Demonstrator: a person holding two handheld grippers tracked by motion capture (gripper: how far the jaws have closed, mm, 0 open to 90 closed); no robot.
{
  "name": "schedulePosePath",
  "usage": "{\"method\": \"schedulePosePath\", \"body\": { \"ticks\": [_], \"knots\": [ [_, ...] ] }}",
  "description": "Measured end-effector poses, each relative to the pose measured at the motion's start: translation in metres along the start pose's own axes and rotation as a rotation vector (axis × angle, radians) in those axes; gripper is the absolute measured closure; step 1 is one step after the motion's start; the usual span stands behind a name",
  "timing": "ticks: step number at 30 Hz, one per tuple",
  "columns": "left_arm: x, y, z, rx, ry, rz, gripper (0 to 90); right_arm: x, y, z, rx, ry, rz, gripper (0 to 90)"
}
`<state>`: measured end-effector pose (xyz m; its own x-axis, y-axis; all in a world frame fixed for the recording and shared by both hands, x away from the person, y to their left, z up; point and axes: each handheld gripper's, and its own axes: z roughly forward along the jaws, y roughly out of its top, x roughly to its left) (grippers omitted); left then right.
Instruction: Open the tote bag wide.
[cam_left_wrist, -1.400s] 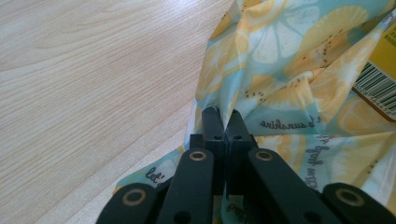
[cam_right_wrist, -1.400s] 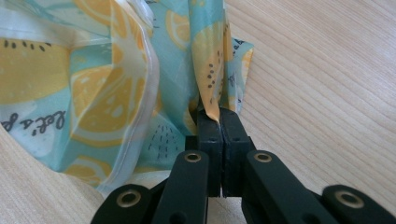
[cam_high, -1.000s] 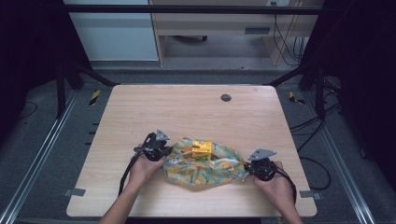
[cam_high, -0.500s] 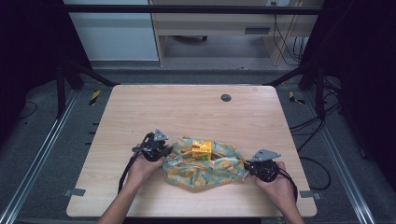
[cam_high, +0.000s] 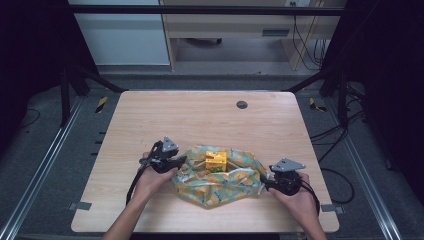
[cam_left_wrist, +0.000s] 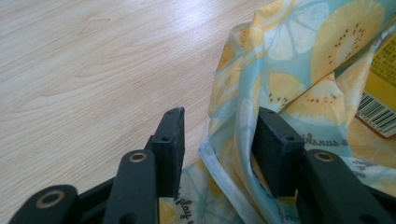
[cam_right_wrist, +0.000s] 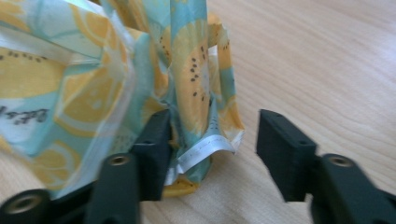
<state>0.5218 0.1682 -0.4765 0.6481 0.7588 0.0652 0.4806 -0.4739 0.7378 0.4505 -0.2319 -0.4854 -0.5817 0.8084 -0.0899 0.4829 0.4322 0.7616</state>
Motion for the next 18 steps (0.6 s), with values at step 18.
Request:
{"method": "schedulePosePath", "body": {
  "ticks": [18],
  "knots": [
    [-0.001,0.006,-0.012,-0.052,-0.013,-0.032,25.8,-0.004,0.003,-0.012,-0.063,-0.042,0.051,13.5]
  ]
}}
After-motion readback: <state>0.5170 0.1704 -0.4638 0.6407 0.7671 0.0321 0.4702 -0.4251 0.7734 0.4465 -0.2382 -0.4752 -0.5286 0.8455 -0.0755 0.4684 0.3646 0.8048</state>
